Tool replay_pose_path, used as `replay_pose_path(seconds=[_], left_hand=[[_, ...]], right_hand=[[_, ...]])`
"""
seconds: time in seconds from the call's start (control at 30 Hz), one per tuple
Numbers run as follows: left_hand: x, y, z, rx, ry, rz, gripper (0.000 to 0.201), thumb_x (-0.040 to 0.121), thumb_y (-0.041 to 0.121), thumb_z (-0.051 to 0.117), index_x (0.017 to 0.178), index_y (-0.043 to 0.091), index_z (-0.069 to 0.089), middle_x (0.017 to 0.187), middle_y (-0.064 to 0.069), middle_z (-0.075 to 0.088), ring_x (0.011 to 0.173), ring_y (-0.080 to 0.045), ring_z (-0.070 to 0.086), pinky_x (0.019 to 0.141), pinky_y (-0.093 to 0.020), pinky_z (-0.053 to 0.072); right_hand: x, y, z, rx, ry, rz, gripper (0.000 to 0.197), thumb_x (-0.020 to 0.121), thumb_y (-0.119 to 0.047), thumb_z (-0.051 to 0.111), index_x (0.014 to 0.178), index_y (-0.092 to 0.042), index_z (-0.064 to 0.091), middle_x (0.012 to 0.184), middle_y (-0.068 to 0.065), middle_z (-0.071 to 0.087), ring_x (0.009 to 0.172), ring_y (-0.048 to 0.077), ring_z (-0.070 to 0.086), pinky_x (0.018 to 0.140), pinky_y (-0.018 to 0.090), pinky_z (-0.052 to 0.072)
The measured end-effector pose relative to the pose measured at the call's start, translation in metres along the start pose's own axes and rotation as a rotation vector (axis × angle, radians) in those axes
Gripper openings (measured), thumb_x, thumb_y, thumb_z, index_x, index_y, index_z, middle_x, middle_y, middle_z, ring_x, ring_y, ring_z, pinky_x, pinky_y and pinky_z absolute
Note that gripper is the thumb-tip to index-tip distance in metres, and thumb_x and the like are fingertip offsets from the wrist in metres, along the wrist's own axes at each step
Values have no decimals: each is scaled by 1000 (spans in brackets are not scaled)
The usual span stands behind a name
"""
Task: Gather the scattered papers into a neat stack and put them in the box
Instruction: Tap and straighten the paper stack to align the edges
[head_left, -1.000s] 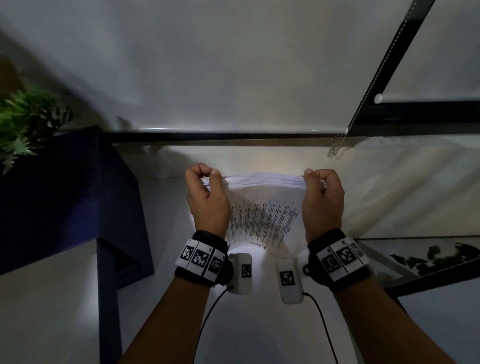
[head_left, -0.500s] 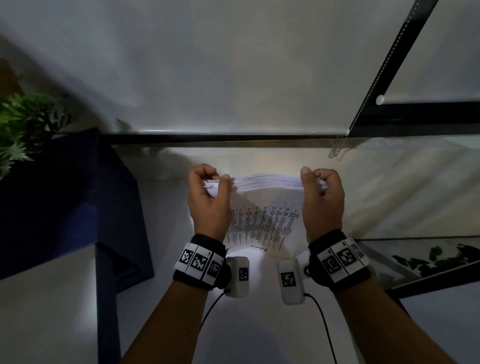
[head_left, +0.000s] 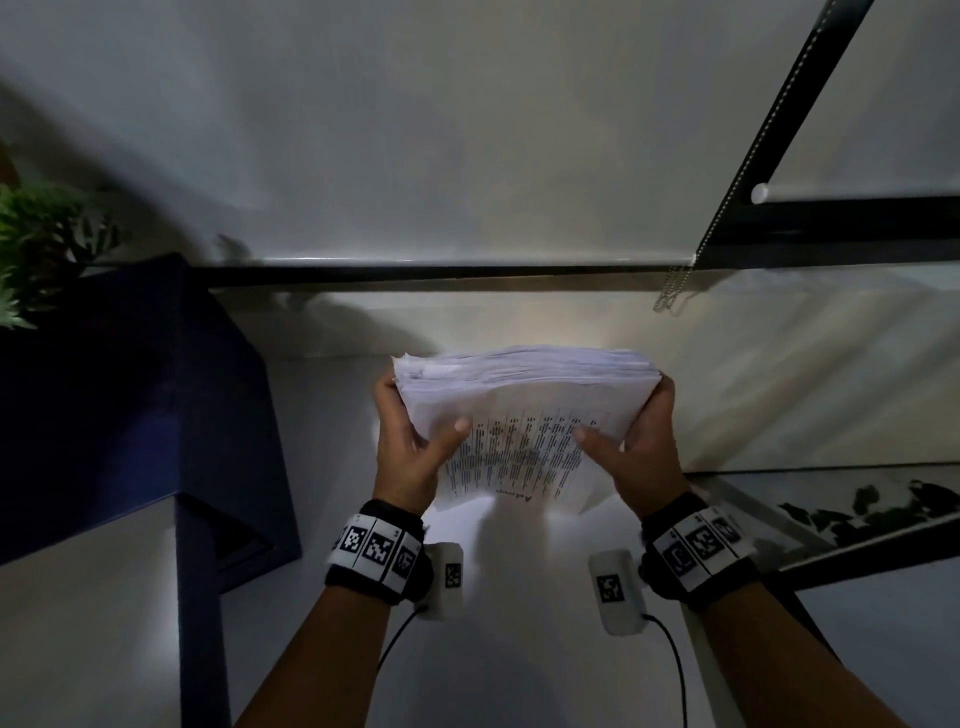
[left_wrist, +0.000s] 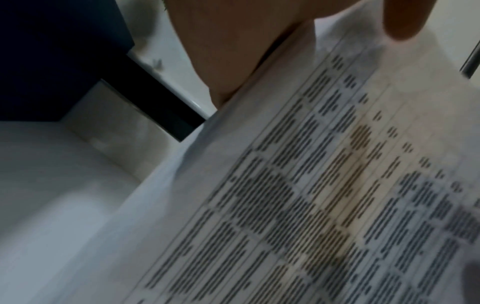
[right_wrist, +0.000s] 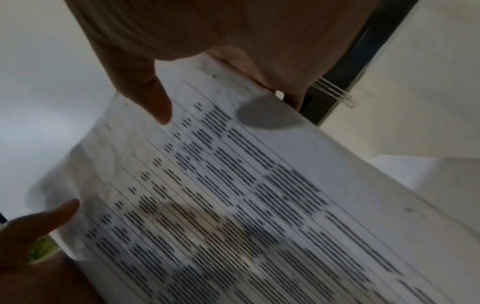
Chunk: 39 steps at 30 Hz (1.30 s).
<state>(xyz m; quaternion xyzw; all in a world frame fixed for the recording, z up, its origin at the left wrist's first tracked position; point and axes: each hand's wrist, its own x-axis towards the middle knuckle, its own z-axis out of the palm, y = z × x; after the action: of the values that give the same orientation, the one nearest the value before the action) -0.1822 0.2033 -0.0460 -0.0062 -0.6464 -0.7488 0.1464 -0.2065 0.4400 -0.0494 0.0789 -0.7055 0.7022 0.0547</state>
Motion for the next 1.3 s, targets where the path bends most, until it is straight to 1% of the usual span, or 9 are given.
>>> replay_pose_path(seconds=[0.07,0.2,0.3,0.47,0.6,0.77,0.9,1.03,1.3], left_hand=[[-4,-15,-10,46,-37,-32,75,70,28,78,133,33,38,125,1,60,117,-20,61,94,-38,53],[-10,-47,-20,357,22,-209,73,75,8,57,143,22,34,115,9,62,99,-1,64,86,-34,56],[-13,-55,-15,393,71,-219,53,90,-3,53,130,29,43,107,15,62,100,-11,66,79,-18,53],[-16,-45,0,460,60,-145,35,97,-2,44,119,16,25,111,6,51,105,-20,55,88,-34,52],[-28,-44,-5,522,28,-106,29,98,15,50,122,19,33,119,-2,55,105,-18,58,83,-31,54],[-52,-42,-14,616,-146,-186,26,99,23,53,118,16,36,97,-2,65,83,-12,66,67,-28,57],[-64,-30,3,671,-123,-199,17,99,8,51,97,11,34,62,6,42,46,-1,42,48,-19,39],[-80,-25,14,660,-63,-285,23,98,2,48,86,11,30,69,2,37,56,-7,36,52,-19,37],[-121,-10,36,445,19,-283,31,102,0,42,112,29,33,94,15,49,80,5,49,61,-2,45]], right_hand=[[-7,18,-2,-61,-27,68,84,67,-14,77,134,-25,27,131,7,48,122,13,53,95,30,51],[-18,36,5,-270,25,202,53,78,1,72,123,-10,48,101,-9,59,97,-2,59,74,-5,39],[-22,44,11,-396,30,281,6,86,-11,68,88,-9,63,65,-33,59,72,-14,58,63,-3,37],[-19,42,19,-273,142,210,46,87,-10,65,131,-14,50,115,-9,62,100,-6,56,76,-4,39],[-25,41,14,-267,163,181,49,86,-10,66,133,-16,49,125,-4,62,116,9,57,100,24,42],[-36,27,-6,-262,112,155,45,83,-2,68,123,-17,54,114,-1,64,109,17,59,96,31,45],[-40,22,-23,-255,25,194,43,83,-12,71,121,-14,52,110,3,65,101,22,64,82,32,53],[-60,18,-38,-205,-151,291,64,79,-35,73,133,-26,40,123,-3,60,109,18,62,86,36,55],[-110,4,-41,-217,-113,207,53,91,-6,58,124,-34,27,109,-23,48,95,-10,47,88,21,44]])
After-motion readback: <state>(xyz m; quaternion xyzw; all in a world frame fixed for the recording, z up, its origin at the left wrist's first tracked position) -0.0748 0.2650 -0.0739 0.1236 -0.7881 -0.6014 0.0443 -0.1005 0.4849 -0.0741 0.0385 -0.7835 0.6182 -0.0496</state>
